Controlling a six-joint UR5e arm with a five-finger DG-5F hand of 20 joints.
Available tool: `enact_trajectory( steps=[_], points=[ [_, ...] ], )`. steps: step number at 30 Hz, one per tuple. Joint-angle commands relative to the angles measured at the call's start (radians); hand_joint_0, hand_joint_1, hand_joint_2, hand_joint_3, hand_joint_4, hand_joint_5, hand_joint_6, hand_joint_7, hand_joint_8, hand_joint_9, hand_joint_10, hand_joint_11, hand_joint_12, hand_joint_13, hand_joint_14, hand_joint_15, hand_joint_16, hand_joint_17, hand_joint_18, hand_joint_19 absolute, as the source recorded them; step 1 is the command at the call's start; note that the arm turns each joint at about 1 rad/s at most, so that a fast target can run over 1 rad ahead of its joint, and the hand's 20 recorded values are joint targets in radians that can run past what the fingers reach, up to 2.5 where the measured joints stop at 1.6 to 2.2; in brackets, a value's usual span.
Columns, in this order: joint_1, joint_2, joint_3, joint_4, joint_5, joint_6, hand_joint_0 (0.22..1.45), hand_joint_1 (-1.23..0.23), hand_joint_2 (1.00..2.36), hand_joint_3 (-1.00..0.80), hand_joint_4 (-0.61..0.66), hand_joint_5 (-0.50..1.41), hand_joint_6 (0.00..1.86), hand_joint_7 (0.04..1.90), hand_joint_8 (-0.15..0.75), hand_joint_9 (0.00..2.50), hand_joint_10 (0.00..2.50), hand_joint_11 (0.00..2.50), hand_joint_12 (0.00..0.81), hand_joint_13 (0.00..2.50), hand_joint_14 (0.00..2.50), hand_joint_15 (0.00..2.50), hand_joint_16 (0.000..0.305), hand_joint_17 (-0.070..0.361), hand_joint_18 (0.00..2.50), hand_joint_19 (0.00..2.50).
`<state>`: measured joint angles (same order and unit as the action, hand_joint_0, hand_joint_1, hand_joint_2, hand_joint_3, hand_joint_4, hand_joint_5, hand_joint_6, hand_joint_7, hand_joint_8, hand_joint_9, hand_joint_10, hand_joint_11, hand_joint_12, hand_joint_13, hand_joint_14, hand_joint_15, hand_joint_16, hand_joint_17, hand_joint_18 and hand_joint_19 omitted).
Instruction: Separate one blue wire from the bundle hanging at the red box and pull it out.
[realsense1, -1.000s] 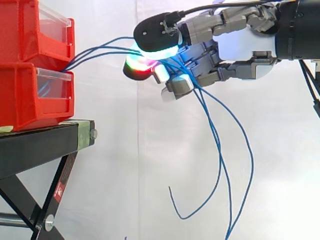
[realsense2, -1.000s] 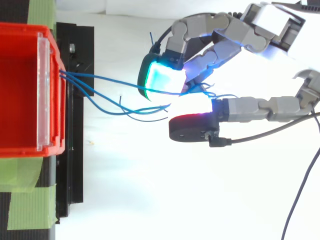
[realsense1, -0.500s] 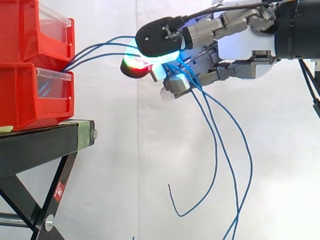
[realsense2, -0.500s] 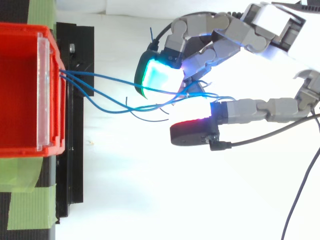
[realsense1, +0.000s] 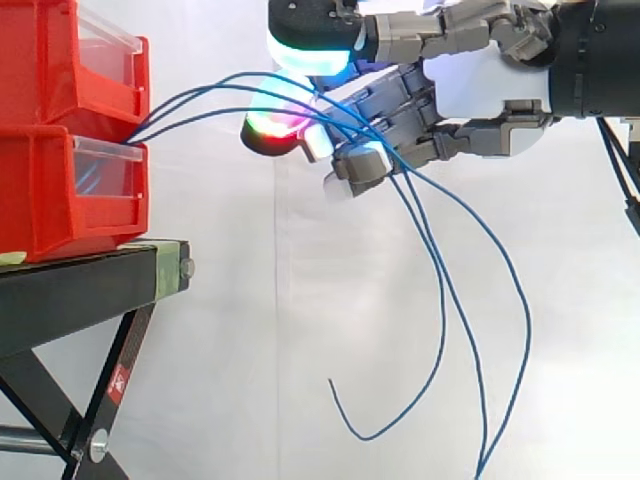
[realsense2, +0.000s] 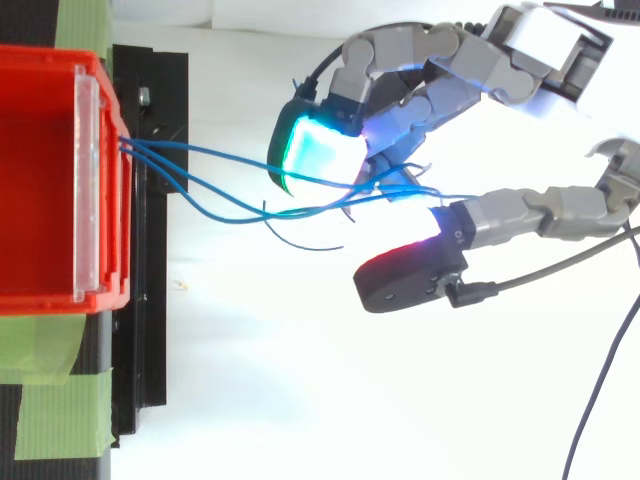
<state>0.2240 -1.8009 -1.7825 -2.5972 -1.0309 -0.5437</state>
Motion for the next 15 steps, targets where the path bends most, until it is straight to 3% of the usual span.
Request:
enact_trajectory(
  steps=[1,15],
  points=[
    [0.000,0.000,0.000,0.000,0.000,0.001,0.55,-0.70,1.01,-0.33,0.24,-0.22,0.76,1.17,0.342,0.84,0.02,1.07,0.359,1.11,0.15,1.65,0.057,0.129,0.56,0.77],
    [0.000,0.000,0.000,0.000,-0.002,-0.002,0.61,-0.68,1.02,-0.27,0.21,-0.20,0.77,1.18,0.334,0.91,0.02,1.07,0.336,1.17,0.09,1.68,0.053,0.119,0.58,0.77]
  ],
)
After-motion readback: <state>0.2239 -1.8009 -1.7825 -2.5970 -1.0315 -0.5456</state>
